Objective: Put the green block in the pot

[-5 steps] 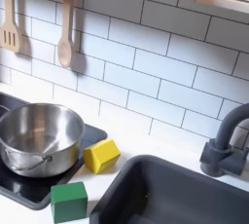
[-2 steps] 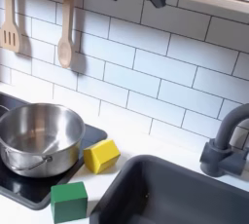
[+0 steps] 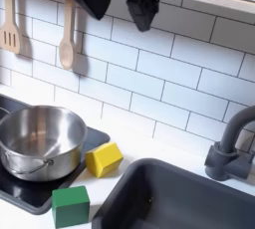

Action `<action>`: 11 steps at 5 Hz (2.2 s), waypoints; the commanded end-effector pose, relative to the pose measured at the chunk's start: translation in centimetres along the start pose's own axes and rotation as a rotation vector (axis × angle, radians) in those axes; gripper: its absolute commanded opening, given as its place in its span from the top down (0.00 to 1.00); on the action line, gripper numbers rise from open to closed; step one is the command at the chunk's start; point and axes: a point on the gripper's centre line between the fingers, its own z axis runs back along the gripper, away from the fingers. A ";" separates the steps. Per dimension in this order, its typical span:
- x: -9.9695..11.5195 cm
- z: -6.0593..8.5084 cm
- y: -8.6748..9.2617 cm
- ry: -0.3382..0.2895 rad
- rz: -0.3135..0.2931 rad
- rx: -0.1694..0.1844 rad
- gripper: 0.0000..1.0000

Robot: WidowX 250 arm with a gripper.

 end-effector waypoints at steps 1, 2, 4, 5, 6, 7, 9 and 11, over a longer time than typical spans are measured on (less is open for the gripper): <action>-2.6 -0.7 0.7 0.159 -0.042 0.043 0.00; -3.9 -1.1 1.3 0.216 -0.035 0.053 0.00; -6.2 -1.6 1.2 0.334 -0.085 -0.001 0.00; -6.9 -1.5 1.9 0.356 -0.105 -0.020 0.00; -7.3 -1.5 2.6 0.381 -0.141 -0.042 0.00; -7.5 -1.2 3.4 0.384 -0.165 -0.055 0.00; -8.7 -0.9 4.7 0.404 -0.246 -0.102 0.00; -11.1 -1.1 4.0 0.441 -0.342 -0.170 0.00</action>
